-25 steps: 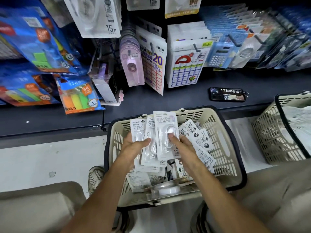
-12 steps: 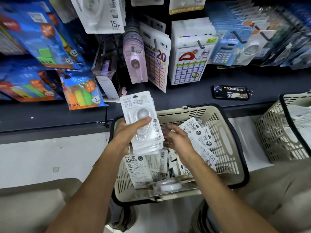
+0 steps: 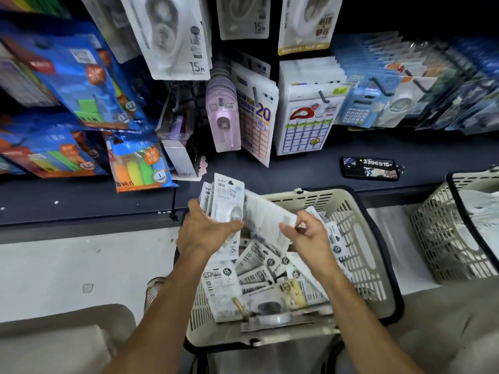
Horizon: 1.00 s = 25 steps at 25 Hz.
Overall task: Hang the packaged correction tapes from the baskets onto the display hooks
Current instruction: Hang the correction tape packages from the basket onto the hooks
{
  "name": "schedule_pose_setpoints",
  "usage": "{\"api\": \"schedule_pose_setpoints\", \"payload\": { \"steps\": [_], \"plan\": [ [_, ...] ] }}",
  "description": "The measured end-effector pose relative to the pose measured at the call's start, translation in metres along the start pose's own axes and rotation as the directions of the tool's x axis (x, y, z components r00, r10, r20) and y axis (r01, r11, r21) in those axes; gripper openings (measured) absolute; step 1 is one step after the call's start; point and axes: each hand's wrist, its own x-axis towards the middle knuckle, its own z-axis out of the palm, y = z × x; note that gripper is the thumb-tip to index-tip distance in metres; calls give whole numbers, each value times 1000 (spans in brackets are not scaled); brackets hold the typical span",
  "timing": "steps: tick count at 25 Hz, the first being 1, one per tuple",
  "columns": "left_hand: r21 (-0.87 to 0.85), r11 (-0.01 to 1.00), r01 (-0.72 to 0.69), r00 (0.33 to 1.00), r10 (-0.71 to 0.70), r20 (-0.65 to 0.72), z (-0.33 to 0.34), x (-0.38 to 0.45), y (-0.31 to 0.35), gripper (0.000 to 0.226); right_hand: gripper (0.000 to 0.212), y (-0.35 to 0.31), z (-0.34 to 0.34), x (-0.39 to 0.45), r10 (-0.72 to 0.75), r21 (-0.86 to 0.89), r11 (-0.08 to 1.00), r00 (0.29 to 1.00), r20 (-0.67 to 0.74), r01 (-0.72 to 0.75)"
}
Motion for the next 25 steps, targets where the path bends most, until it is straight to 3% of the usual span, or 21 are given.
{"api": "schedule_pose_setpoints", "payload": {
  "steps": [1, 3, 6, 7, 9, 11, 12, 15, 18, 20, 21, 23, 25],
  "plan": [
    [-134, 991, 14, 1000, -10, 29, -1, -1, 5, 94, 35, -18, -2, -1, -155, -28, 988, 988, -15, 155],
    [-460, 886, 64, 994, -17, 107, -8, -5, 22, 90, 30, -44, 3, -13, -463, -205, 869, 886, -16, 450],
    [-681, 726, 90, 983, 45, 178, -26, -12, 53, 96, 24, -60, 18, -33, -698, -368, 660, 716, 23, 655],
    [-700, 711, 65, 982, 79, 171, -32, -14, 60, 97, 26, -64, 21, -37, -703, -321, 668, 711, 24, 672],
    [-727, 686, 10, 978, 145, 151, -44, -20, 71, 96, 18, -85, 22, -45, -606, -13, 796, 796, -5, 606],
    [-773, 634, 0, 968, 195, 160, -51, -28, 77, 98, 9, -113, 17, -50, -520, 327, 805, 854, -9, 494],
    [-796, 605, -4, 963, 216, 160, -53, -34, 80, 98, 17, -127, 16, -52, -499, 390, 789, 865, -44, 475],
    [-834, 551, -33, 950, 277, 146, -56, -46, 89, 96, 65, -153, 15, -51, -454, 398, 793, 883, -121, 462],
    [-828, 552, -98, 932, 343, 118, -64, -58, 100, 105, 103, -166, 17, -51, -243, 422, 873, 968, -53, 243],
    [-799, 571, -191, 905, 417, 82, -74, -64, 111, 102, 97, -173, 15, -49, -162, 479, 862, 985, -50, 167],
    [-782, 575, -240, 893, 447, 55, -82, -66, 118, 100, 90, -178, 12, -47, -168, 461, 865, 980, -108, 199],
    [-736, 582, -345, 874, 486, -25, -105, -67, 136, 98, 84, -196, 4, -39, -247, 314, 893, 935, -255, 322],
    [-680, 600, -422, 863, 495, -100, -137, -62, 155, 101, 80, -222, -3, -29, -375, 128, 898, 884, -279, 422]
  ]
}}
